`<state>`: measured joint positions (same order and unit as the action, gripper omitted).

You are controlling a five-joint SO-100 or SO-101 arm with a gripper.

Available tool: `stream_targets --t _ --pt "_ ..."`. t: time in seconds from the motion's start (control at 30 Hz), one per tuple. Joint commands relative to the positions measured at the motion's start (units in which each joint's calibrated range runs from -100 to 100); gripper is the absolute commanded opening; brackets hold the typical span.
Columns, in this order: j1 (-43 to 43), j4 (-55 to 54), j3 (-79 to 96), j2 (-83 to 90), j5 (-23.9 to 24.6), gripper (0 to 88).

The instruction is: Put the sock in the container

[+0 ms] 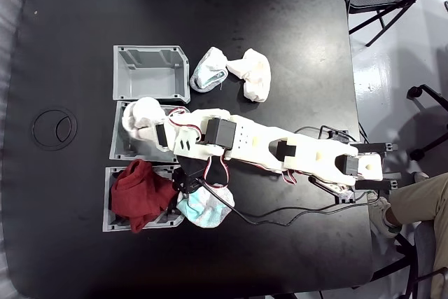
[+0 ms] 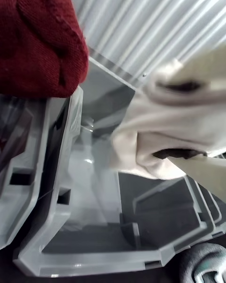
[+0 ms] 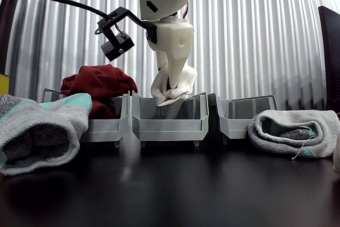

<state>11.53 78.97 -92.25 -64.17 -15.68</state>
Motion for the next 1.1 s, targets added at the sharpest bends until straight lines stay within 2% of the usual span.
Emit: stream_targets --t 0.0,0.23,0.53,0.63,0.8,1.07 --pt "0.2 3.5 -3.6 1.1 -0.1 29.7" --pt "0.2 10.3 -3.6 3.9 -0.1 32.7" --pt "-0.3 16.5 -3.2 11.8 0.2 31.7" --pt "-2.0 20.8 -3.3 14.2 0.2 25.0" --pt "-3.2 21.0 -2.7 18.6 0.8 0.8" --pt "-4.6 21.0 -2.6 27.7 0.9 1.3"
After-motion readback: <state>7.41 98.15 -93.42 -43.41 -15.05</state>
